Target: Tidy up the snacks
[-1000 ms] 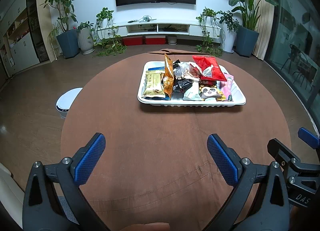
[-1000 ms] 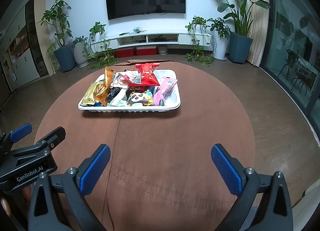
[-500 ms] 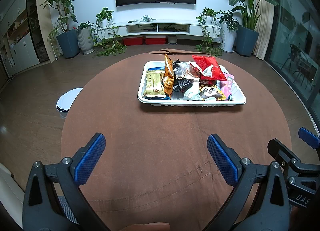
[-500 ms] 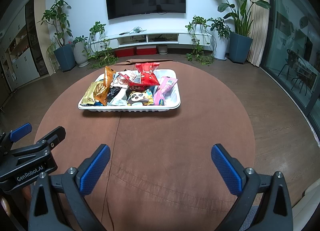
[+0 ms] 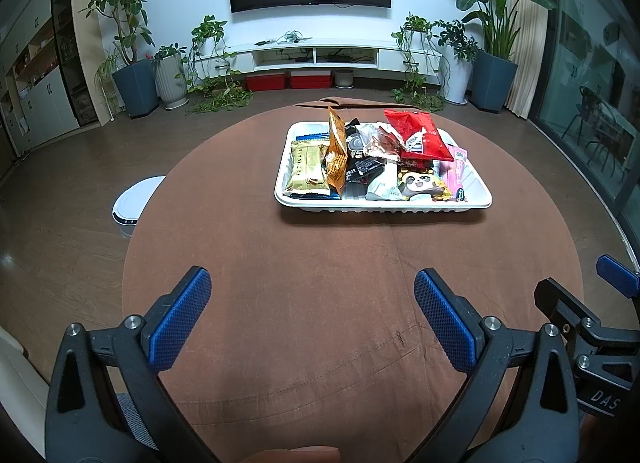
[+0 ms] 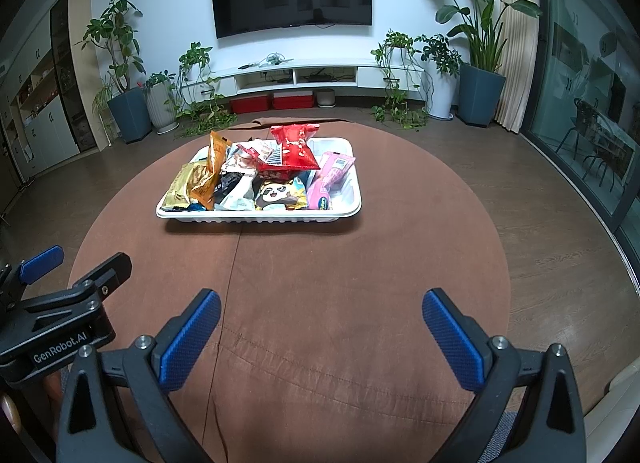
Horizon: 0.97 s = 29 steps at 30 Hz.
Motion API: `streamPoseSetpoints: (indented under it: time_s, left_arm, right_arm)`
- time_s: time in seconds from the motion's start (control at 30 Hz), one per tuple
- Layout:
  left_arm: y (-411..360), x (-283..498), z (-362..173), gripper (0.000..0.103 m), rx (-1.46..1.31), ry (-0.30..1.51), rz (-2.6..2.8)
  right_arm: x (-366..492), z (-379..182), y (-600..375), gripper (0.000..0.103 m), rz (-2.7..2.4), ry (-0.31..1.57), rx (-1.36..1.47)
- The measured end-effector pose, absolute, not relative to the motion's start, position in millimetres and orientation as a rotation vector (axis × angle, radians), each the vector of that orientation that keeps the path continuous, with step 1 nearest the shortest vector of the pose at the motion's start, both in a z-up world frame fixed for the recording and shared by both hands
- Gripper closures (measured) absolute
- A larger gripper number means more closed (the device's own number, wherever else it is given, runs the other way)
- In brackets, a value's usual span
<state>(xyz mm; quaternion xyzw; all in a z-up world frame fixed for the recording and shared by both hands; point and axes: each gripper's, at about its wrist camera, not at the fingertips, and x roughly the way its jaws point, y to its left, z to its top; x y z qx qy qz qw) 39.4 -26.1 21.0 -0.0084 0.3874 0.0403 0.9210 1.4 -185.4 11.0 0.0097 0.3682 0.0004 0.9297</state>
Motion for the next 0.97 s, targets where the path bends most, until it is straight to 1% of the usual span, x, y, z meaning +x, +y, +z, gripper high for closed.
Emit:
streamPoseSetpoints:
  time_s: [0.97]
  left_arm:
    - [-21.8, 34.2, 13.8, 0.000, -0.015, 0.801, 0.080]
  right_arm:
    - [-0.6, 10.3, -186.7, 0.000, 0.000, 0.759, 0.022]
